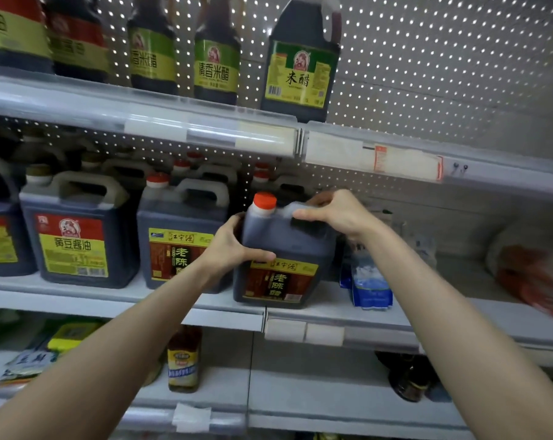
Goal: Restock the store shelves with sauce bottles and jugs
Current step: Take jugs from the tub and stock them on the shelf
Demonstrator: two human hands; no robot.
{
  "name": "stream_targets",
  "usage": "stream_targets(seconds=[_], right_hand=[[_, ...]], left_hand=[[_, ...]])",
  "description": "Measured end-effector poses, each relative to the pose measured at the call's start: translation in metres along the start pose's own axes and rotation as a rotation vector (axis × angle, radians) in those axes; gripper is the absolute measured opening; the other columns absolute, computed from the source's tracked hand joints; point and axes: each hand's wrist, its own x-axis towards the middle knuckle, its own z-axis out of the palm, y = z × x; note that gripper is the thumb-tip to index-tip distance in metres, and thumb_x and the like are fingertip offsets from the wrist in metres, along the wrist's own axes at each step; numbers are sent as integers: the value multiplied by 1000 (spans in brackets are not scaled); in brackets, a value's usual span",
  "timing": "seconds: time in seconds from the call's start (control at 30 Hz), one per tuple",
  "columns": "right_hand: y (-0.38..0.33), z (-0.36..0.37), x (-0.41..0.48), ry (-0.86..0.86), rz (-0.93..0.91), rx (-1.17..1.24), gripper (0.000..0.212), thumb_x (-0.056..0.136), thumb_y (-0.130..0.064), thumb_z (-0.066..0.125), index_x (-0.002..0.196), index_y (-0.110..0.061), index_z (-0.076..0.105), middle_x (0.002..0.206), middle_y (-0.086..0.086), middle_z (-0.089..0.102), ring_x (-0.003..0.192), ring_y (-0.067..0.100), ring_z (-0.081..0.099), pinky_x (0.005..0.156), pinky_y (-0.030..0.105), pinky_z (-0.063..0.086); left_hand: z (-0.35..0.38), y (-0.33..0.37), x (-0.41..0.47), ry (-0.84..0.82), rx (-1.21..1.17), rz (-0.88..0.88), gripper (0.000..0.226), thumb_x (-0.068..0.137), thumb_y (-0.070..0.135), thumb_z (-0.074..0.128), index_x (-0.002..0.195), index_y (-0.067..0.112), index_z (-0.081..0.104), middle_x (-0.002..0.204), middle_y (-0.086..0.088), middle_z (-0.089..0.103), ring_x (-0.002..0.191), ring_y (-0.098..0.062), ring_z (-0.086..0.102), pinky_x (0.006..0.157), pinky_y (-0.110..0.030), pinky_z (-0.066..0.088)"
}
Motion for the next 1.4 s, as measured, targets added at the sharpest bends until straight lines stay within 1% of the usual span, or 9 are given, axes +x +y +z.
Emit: stream_targets(seconds=[0.2,0.3,0.43,0.57,0.73,0.9,1.03,1.1,1.4], right_hand=[[8,16,22,37,-5,0,25,72,-36,82,87,-19,70,86,0,70,79,13,65,69,27,51],[13,27,30,84,-2,26,30,74,-35,81,94,-16,70,93,5,71,86,20,66,75,35,54],[23,37,37,163,-10,141,36,75,-34,80,105,-15,70,99,3,70,90,16,64,76,29,50],[33,44,30,229,-44,233,37,82,-27,75,117,-21,64,110,-3,63,101,14,60,80,23,49],[68,65,10,303,-13,456,61,81,-30,75,135,-24,47,117,0,65,105,16,63,90,35,54],[95,99,-11,256,133,545,108,58,-71,71,145,-18,35,137,2,54,120,19,55,104,43,45],[110,115,-14,229,164,592,57,85,-51,58,133,-27,40,122,-2,59,91,6,60,77,24,49],[117,121,-14,214,178,639,58,86,-49,56,137,-28,38,117,-1,61,84,2,59,68,20,47],[130,128,-6,278,151,693,61,83,-49,57,136,-21,43,107,-2,64,84,5,62,66,21,49]], left_hand=[[-3,-18,9,-4,-60,-11,86,66,14,83,141,15,40,118,0,64,107,-15,62,88,-30,53],[2,-26,7,-18,-103,-14,62,78,14,75,131,19,44,116,0,63,109,-16,61,89,-31,52],[11,-38,7,7,-148,-7,44,89,22,65,126,30,42,121,4,60,110,-13,59,91,-33,49],[17,-52,7,43,-178,-4,51,92,35,59,137,29,36,125,4,60,115,-14,59,100,-40,47],[22,-58,7,62,-203,18,52,90,41,58,137,33,36,128,5,59,117,-14,57,103,-40,45],[25,-67,2,60,-217,22,80,75,54,63,145,35,29,134,7,55,123,-12,52,102,-35,43],[27,-75,2,79,-219,30,86,71,50,67,146,34,28,131,6,58,120,-12,54,95,-30,46],[29,-81,1,88,-215,41,87,71,48,68,146,33,28,131,6,58,119,-12,55,94,-29,47],[32,-88,7,102,-209,93,81,74,43,68,145,28,32,127,5,60,116,-12,58,87,-24,50]])
